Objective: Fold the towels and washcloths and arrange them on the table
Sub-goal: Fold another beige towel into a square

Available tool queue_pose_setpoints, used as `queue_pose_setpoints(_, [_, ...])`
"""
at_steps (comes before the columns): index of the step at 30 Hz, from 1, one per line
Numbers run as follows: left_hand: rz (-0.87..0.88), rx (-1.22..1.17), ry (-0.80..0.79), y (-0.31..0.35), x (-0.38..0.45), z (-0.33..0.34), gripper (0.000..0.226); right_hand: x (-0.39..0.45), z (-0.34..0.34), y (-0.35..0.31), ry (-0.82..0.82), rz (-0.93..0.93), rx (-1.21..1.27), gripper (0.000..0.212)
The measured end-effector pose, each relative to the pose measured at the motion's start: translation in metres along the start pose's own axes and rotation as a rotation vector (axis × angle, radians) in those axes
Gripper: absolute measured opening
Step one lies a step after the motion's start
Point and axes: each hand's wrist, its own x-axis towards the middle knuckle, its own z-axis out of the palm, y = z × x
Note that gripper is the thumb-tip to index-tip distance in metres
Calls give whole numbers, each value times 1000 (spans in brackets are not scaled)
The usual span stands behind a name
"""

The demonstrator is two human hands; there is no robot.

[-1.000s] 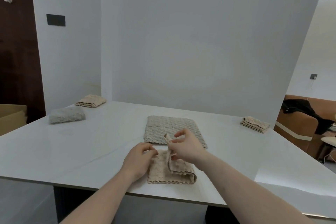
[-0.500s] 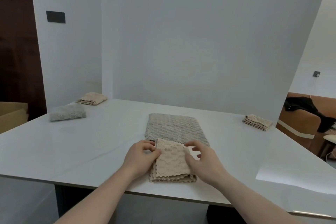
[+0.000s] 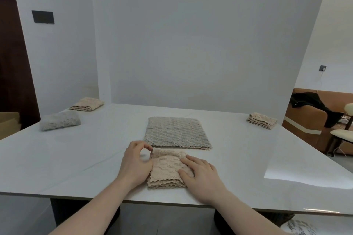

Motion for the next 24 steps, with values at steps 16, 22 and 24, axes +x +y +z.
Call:
queue_pose_setpoints(16, [331, 343, -311, 10, -10, 6, 54, 1, 1, 0, -124, -35, -47, 66])
queue_pose_setpoints(22, [124, 482, -431, 9, -8, 11, 64, 2, 3, 0, -122, -15, -45, 70])
queue_pose_setpoints(24, [81, 510, -431, 11, -8, 12, 65, 2, 3, 0, -122, -9, -48, 70])
